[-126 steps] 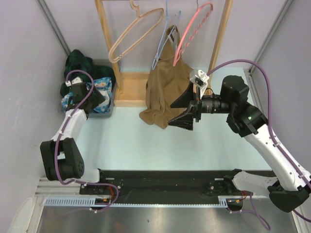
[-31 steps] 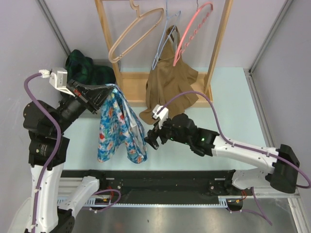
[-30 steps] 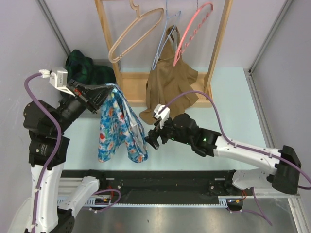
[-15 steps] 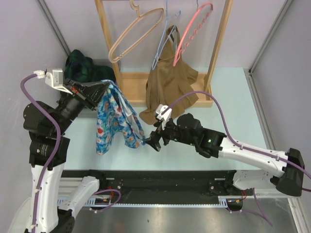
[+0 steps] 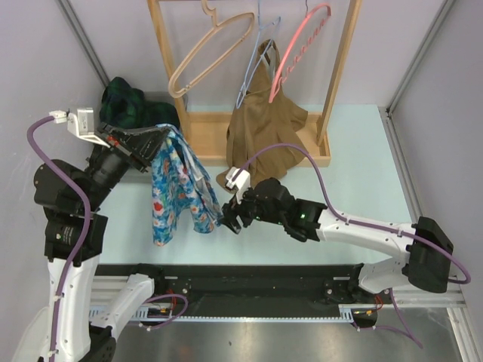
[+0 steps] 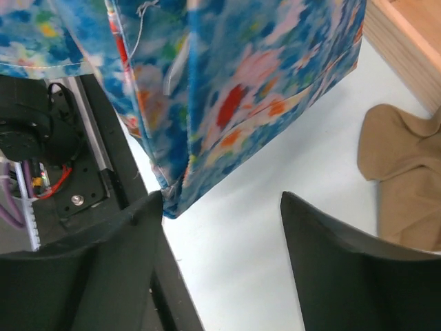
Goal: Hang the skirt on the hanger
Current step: Flatten the skirt
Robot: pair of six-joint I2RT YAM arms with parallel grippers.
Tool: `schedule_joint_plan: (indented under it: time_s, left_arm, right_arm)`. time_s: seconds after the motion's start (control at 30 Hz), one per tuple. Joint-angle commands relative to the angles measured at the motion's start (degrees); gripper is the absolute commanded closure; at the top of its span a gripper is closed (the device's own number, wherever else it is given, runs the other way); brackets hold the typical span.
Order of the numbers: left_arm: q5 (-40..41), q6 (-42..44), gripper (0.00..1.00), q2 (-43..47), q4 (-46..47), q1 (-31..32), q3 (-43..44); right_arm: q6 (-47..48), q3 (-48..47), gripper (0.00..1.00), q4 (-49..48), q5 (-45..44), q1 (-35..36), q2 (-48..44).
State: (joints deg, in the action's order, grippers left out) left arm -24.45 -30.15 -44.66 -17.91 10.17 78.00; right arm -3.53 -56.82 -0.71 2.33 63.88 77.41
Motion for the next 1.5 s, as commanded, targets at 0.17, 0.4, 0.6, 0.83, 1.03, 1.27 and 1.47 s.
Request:
schedule_joint_plan:
  time_s: [0.17, 0.4, 0.6, 0.83, 1.03, 1.27, 1.47]
  left_arm:
    - [-1.92, -1.58, 1.0, 0.9, 4.46, 0.2, 0.58]
    - [-3.5, -1.58, 1.0, 1.07, 5.08, 0.28, -0.65]
    - [-1.66, -2.36, 1.0, 1.16, 4.82, 0.28, -1.27]
    - [2.91, -2.54, 1.0, 0.28, 3.32, 0.28, -0.39]
    - [0.89, -3.51, 1.0, 0.28, 4.38, 0.28, 0.23]
    - [1.33, -3.69, 1.0, 0.72, 4.38, 0.2, -0.13]
    - [0.37, -4.39, 1.0, 1.07, 4.73, 0.28, 0.05]
  right_arm:
    - [-2.71, -2.16, 0.88, -0.53, -1.27, -1.74, 1.17]
    - [-2.45, -1.54, 1.0, -0.34, -4.44, -3.67, -1.38]
    - [-0.08, -2.07, 0.75, -0.26, 2.84, -4.11, -3.4]
    - [0.98, -1.63, 0.26, 0.18, 4.62, -1.56, -6.39]
    - [0.63, -1.63, 0.27, -0.43, -0.22, -1.12, -2.18]
    - [0.02, -3.3, 0.28, -0.43, 0.14, 0.72, 2.22]
    - [-1.74, -3.47, 0.36, -2.1, -3.89, 0.9, 5.12]
